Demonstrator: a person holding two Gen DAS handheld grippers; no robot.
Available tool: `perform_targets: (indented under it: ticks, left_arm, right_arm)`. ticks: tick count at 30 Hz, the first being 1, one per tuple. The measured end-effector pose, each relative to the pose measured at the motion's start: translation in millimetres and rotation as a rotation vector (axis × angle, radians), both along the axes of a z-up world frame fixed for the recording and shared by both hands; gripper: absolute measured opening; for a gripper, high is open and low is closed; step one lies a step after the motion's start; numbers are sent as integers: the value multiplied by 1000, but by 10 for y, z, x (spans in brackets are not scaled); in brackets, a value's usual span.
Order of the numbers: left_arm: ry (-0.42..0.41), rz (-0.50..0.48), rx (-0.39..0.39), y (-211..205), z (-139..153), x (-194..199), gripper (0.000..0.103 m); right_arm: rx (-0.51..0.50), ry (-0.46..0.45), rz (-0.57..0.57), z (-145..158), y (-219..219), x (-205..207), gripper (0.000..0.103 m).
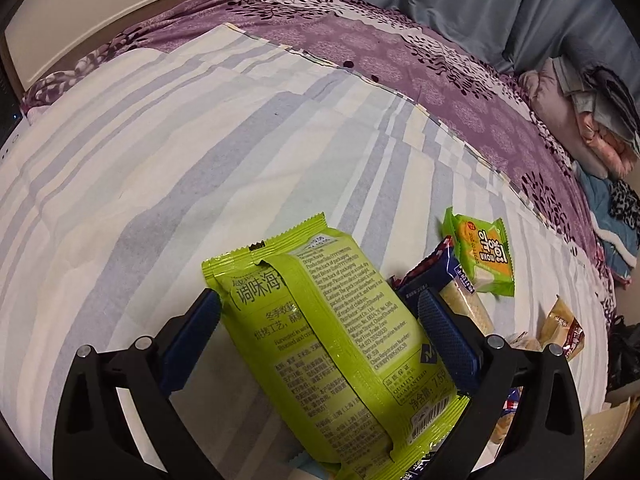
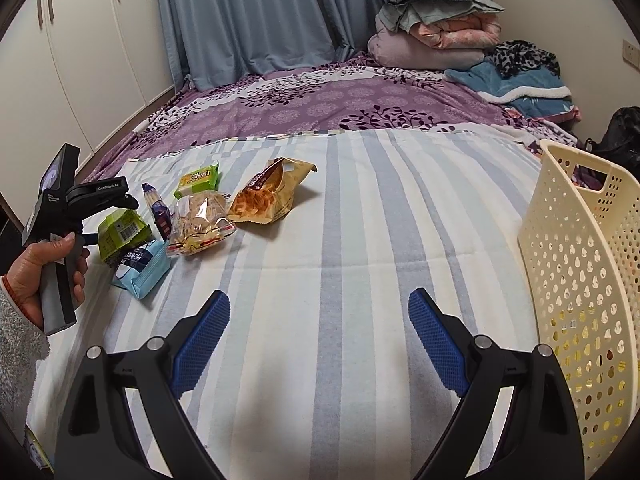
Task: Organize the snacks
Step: 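Grasp the green seaweed-cracker bag with the left tool while the right tool grasps the clear cookie bag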
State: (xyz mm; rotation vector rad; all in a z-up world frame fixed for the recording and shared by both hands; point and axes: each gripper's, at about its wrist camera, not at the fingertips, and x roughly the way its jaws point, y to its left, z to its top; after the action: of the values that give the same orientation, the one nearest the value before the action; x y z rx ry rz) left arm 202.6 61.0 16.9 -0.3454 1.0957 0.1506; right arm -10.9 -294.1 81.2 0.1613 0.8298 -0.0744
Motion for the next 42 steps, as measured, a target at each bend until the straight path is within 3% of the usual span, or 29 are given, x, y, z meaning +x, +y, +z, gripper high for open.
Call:
perform_targets:
  ticks: [10, 14, 19, 25, 42]
  left_arm:
    - [8, -11, -72, 92, -105, -91, 100]
    - [-12, -19, -58, 61, -81, -127, 98]
    - [-60, -33, -73, 52, -2, -220, 80]
    - [-84, -39, -108, 122, 79, -311, 73]
    - [-98, -73, -149, 326, 145, -722, 71]
  right_arm:
    - [3, -1, 6, -10, 48, 26, 90]
    - [2, -4, 1, -6, 41, 25, 90]
    - [5, -8, -18, 2, -12, 19, 90]
    - [5, -8, -12, 1, 1, 30, 90]
    - [-36, -28, 70, 44, 326, 414, 90]
